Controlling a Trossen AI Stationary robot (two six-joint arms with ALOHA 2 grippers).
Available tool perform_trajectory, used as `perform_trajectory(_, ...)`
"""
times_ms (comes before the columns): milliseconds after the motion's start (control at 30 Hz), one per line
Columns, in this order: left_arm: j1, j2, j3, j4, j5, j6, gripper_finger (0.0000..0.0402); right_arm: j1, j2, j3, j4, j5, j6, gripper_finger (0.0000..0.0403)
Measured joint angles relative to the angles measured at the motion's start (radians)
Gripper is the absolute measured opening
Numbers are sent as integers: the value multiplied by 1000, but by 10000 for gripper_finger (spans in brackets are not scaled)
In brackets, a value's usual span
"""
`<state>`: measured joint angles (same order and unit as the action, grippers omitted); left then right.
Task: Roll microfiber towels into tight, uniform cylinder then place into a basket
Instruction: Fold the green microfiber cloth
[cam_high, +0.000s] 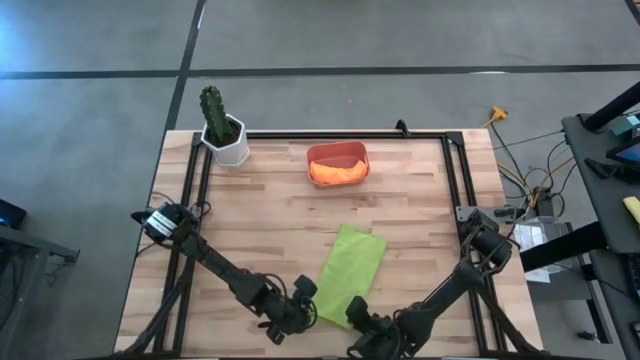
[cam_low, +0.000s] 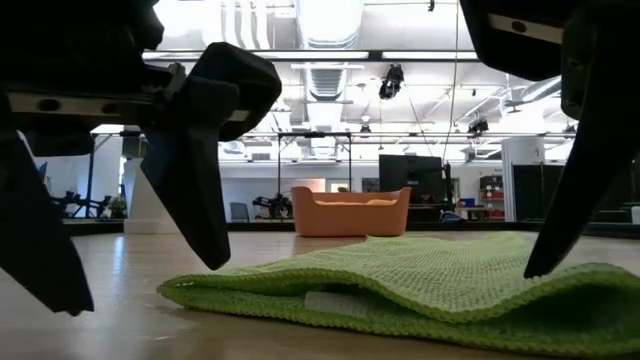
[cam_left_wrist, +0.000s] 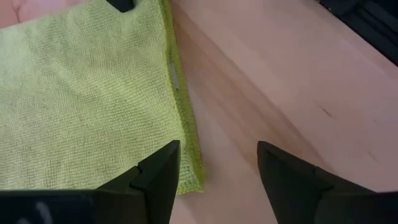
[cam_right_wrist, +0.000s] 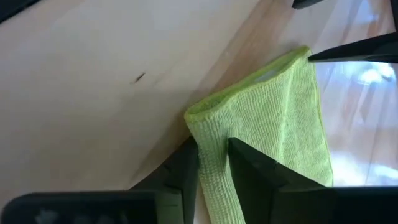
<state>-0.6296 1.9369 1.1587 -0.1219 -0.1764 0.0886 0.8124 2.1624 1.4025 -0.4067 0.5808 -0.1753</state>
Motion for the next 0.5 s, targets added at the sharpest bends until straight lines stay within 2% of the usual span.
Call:
perform_trajectory(267, 0, 0, -1, 8, -37, 61, 196, -1, 0, -3, 34, -2, 49, 71)
perform_trajectory(400, -6, 4, -2, 36, -127, 126, 196, -1, 0, -3, 37, 6, 144, 37)
perform_trajectory(500, -9, 18, -1, 89, -169, 157, 196, 1, 0, -3, 38, 52, 223, 13)
